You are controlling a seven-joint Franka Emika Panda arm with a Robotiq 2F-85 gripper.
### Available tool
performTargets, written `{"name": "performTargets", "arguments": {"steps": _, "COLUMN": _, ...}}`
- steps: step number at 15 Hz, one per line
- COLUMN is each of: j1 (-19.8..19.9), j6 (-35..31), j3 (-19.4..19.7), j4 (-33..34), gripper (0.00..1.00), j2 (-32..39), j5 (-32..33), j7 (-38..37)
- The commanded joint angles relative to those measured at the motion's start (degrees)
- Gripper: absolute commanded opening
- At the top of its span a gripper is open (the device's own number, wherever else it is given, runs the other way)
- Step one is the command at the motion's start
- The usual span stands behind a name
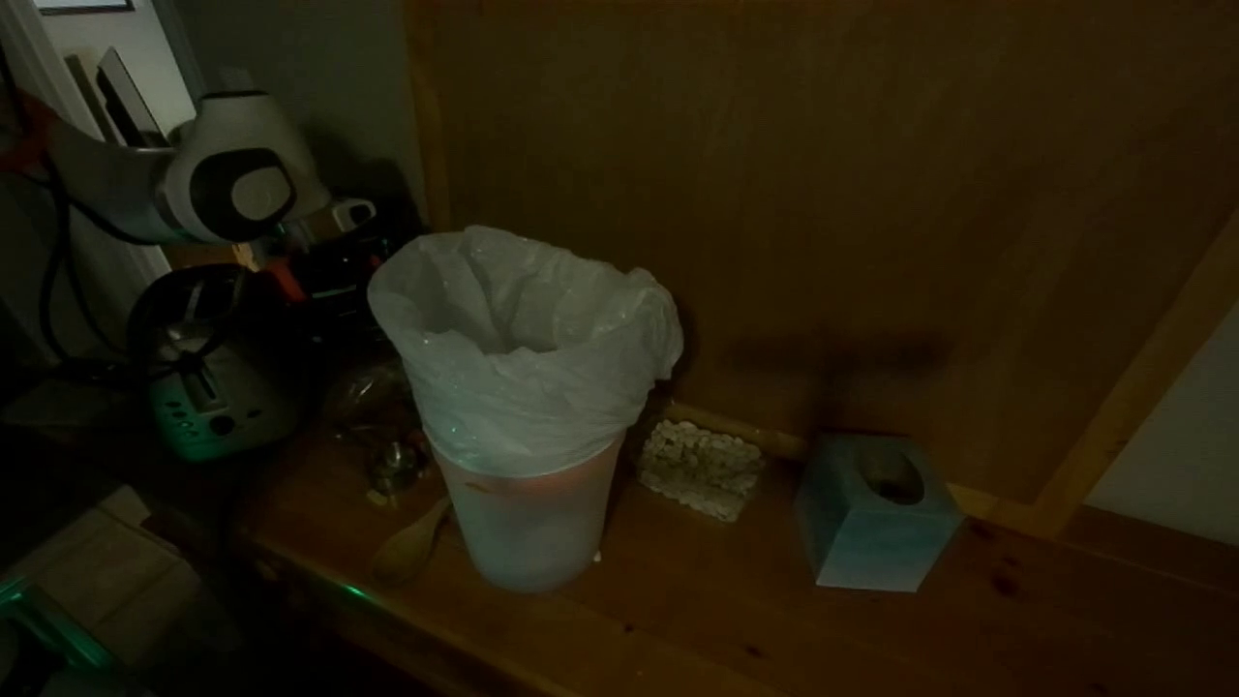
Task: Pick up a plastic bag on the left and put it in the clear bucket
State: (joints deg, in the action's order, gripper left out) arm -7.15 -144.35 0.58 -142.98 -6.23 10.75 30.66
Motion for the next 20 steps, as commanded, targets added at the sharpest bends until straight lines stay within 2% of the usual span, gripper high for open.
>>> {"name": "performTargets", "arguments": {"steps": 1, "j1": 1.07, "j6": -1.59, "j3": -0.23, "j4": 1.76, "gripper": 1.00, "j2": 3.84, "j5": -2.02, "j7": 3.93}}
{"name": "performTargets", "arguments": {"steps": 10, "j1": 3.18, "j6": -1.59, "j3": -1.12, "j4": 5.53, "gripper": 1.00, "j2": 9.40, "j5": -2.58, "j7": 4.84}}
{"name": "performTargets", "arguments": {"steps": 12, "j1": 3.56, "j6": -1.30, "j3": -1.23, "j4": 6.11, "gripper": 0.72, "j2": 10.17, "j5": -2.93, "j7": 4.80}}
{"name": "performTargets", "arguments": {"steps": 20, "j1": 4.74, "j6": -1.70, "j3": -1.66, "j4": 7.37, "gripper": 0.16, "j2": 11.06, "j5": -3.34, "j7": 4.40}}
